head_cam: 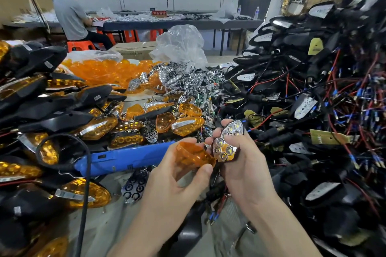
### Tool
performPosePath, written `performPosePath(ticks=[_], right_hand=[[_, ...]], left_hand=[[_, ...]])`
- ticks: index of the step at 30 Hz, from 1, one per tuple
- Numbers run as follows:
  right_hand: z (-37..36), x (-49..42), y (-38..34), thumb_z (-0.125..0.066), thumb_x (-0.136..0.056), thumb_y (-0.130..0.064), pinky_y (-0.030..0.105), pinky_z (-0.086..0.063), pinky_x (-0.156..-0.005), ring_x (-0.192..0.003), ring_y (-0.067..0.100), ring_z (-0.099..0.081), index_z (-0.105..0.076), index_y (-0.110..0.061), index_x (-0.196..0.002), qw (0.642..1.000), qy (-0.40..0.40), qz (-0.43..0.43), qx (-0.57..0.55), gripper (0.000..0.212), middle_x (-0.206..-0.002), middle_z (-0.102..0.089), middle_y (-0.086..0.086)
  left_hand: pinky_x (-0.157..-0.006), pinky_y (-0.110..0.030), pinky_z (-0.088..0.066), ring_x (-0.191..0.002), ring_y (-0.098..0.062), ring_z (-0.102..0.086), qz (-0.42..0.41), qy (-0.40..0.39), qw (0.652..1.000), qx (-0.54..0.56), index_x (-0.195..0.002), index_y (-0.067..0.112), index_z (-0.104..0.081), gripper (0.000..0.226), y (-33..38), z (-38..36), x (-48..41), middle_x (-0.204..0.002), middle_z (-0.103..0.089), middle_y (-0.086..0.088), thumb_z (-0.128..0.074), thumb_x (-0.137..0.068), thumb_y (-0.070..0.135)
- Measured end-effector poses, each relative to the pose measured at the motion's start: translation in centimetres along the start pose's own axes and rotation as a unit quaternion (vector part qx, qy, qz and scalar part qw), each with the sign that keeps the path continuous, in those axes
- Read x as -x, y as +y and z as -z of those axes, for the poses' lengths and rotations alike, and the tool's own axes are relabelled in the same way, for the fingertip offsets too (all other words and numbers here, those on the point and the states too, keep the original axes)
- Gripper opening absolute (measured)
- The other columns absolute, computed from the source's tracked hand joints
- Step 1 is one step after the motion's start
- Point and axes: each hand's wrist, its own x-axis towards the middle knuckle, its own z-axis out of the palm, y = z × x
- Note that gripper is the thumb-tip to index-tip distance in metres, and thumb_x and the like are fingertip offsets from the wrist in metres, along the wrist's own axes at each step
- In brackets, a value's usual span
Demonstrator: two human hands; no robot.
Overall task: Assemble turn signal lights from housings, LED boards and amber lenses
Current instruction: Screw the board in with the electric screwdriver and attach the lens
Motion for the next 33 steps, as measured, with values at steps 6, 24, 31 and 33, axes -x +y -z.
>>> performPosePath(ticks=[6, 24, 31, 33], right_hand=[[-0.2, 0.4, -0.2, -0.059, -0.073, -0.009, 0.034, -0.053, -0.082, -0.083, 0.02, -0.064, -0.075, -0.02, -0.09, 1.0, -0.018, 0.005, 0.025, 0.026, -0.085, -0.066, 0.006], [0.2, 0.9, 0.6, -0.07, -0.072, -0.034, 0.058, -0.039, -0.11, -0.101, 0.019, -0.064, -0.071, -0.031, -0.096, 0.984, -0.051, 0.033, 0.167, 0.024, -0.093, -0.068, -0.005], [0.3, 1.1, 1.0, -0.066, -0.078, -0.051, 0.062, -0.044, -0.105, -0.102, 0.019, -0.064, -0.071, -0.034, -0.101, 0.975, -0.043, 0.02, 0.218, 0.029, -0.101, -0.071, -0.007], [0.2, 1.2, 1.1, -0.063, -0.079, -0.059, 0.055, -0.052, -0.096, -0.098, 0.016, -0.064, -0.07, -0.036, -0.099, 0.972, -0.042, 0.025, 0.231, 0.031, -0.097, -0.069, -0.009]], left_hand=[[-0.091, -0.015, -0.049, -0.108, -0.006, -0.068, -0.03, -0.008, 0.999, -0.041, -0.121, 0.047, -0.054, 0.042, 0.1, 0.0, 0.0, -0.113, -0.071, 0.016, -0.069, -0.082, 0.044], [-0.087, -0.009, -0.049, -0.107, 0.004, -0.065, -0.05, -0.021, 0.995, -0.081, -0.123, 0.065, -0.05, 0.045, -0.2, -0.5, 0.1, -0.114, -0.068, 0.027, -0.066, -0.083, 0.049], [-0.086, -0.01, -0.051, -0.105, 0.011, -0.063, -0.058, -0.013, 0.992, -0.113, -0.128, 0.072, -0.039, 0.055, -0.4, -1.0, 0.0, -0.11, -0.065, 0.036, -0.062, -0.081, 0.055], [-0.088, -0.017, -0.054, -0.104, 0.007, -0.066, -0.049, -0.026, 0.992, -0.11, -0.135, 0.064, -0.041, 0.057, -0.3, -1.1, 0.0, -0.111, -0.068, 0.029, -0.061, -0.082, 0.054]])
